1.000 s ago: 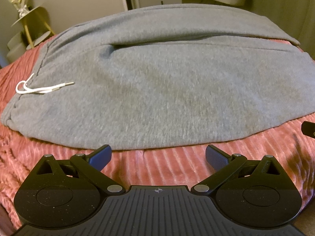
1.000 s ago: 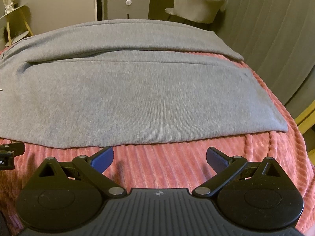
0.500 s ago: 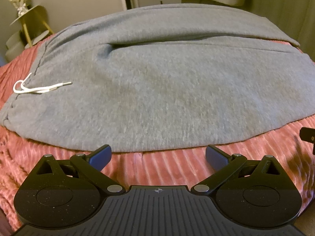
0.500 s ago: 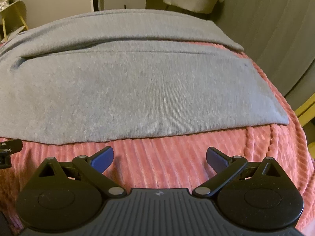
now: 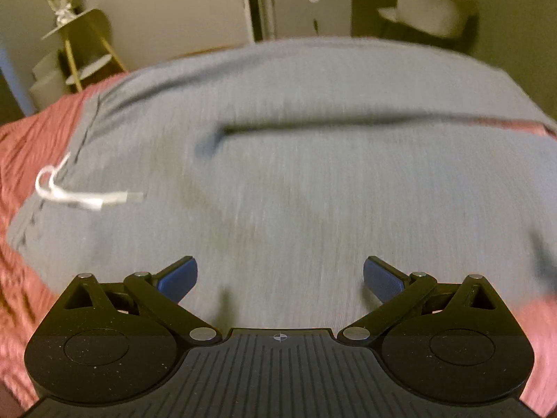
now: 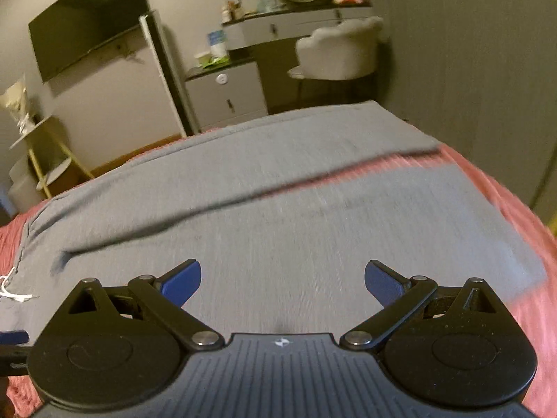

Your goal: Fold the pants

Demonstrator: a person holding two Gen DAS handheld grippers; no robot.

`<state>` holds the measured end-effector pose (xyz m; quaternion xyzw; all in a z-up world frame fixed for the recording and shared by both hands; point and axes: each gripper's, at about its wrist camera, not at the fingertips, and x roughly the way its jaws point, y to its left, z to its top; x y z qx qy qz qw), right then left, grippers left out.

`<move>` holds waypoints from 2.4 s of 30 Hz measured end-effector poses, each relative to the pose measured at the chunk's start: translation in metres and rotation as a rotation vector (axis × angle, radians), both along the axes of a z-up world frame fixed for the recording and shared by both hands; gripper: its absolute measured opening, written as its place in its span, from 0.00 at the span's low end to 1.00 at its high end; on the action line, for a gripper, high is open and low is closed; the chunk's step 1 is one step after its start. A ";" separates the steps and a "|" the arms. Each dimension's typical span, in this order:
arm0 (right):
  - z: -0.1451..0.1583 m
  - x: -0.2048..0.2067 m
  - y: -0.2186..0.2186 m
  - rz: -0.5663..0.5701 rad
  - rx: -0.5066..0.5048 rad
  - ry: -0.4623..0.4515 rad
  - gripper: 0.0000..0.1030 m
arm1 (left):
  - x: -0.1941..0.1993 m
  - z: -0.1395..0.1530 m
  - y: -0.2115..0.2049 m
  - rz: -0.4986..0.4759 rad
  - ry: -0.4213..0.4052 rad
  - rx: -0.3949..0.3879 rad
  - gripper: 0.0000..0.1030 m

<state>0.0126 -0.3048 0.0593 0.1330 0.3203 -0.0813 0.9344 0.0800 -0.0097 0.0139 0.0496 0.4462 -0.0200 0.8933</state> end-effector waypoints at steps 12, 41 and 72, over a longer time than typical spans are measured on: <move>0.001 0.297 -0.061 -0.143 0.076 0.093 0.97 | 0.079 -0.050 0.007 0.081 -0.127 -0.037 1.00; -0.094 0.141 -0.032 -0.221 0.304 -0.043 0.01 | 0.076 -0.060 0.008 0.122 -0.272 -0.018 1.00; -0.126 0.143 -0.015 -0.193 0.211 -0.284 0.97 | 0.406 -0.040 0.042 0.306 0.145 -0.335 0.78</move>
